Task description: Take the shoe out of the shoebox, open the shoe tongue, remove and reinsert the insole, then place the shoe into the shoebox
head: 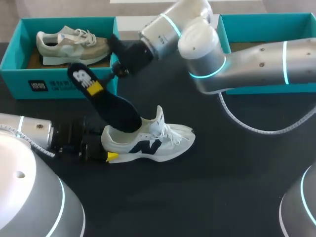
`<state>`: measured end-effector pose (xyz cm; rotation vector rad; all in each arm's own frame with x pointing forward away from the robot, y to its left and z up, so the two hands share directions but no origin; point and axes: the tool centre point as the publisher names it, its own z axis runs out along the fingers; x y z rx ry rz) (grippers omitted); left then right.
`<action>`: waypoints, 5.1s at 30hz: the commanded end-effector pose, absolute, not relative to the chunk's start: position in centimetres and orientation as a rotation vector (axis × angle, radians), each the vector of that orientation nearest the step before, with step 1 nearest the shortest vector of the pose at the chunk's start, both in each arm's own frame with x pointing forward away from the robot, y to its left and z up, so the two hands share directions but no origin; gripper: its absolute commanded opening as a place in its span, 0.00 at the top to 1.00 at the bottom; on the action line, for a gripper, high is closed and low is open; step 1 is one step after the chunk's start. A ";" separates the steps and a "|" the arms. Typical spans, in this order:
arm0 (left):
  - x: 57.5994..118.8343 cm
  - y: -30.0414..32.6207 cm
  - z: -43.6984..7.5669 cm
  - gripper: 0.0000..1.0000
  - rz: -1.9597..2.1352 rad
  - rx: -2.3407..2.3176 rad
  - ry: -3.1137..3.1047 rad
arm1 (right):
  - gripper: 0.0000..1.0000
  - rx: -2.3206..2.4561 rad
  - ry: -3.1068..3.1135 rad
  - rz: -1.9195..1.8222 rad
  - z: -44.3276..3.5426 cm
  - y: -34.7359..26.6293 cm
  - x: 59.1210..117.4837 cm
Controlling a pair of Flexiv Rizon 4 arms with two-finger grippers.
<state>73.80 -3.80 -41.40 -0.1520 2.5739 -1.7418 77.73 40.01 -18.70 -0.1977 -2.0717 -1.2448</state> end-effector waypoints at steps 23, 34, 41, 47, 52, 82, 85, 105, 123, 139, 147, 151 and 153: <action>73.6 -4.1 -42.0 1.00 -1.741 -0.153 2.574 | 1.00 -0.591 -1.842 -1.398 -7.6 32.6 75.6; 73.6 -4.1 -42.0 1.00 -1.741 -0.153 2.574 | 1.00 -0.692 -1.905 -1.406 -4.4 31.6 74.3; 73.6 -4.1 -42.0 1.00 -1.741 -0.153 2.574 | 1.00 -0.692 -1.905 -1.406 -4.4 31.6 74.3; 73.6 -4.1 -42.0 1.00 -1.741 -0.153 2.574 | 1.00 -0.692 -1.905 -1.406 -4.4 31.6 74.3; 73.6 -4.1 -42.0 1.00 -1.741 -0.153 2.574 | 1.00 -0.758 -1.848 -1.485 -4.4 29.0 75.1; 73.6 -4.1 -42.0 1.00 -1.741 -0.153 2.574 | 1.00 -1.007 -1.476 -1.606 0.7 24.0 69.9; 73.6 -4.1 -42.0 1.00 -1.741 -0.153 2.574 | 1.00 -1.000 -1.456 -1.590 1.1 24.2 69.3; 73.6 -4.1 -42.0 1.00 -1.741 -0.153 2.574 | 1.00 -1.084 -1.505 -1.570 3.7 22.1 65.4; 73.6 -4.1 -42.0 1.00 -1.741 -0.153 2.574 | 1.00 -1.064 -1.577 -1.617 4.3 22.0 63.3; 73.6 -4.1 -42.0 1.00 -1.741 -0.153 2.574 | 1.00 -0.954 -1.643 -1.685 5.0 22.4 62.9; 73.6 -4.1 -42.0 1.00 -1.741 -0.153 2.574 | 1.00 -0.954 -1.643 -1.685 5.0 22.4 62.9; 73.6 -4.1 -42.0 1.00 -1.741 -0.153 2.574 | 1.00 -0.954 -1.643 -1.685 5.0 22.4 62.9; 73.5 -3.8 -41.9 1.00 -1.755 -0.144 2.574 | 1.00 -0.954 -1.643 -1.685 5.0 22.4 62.9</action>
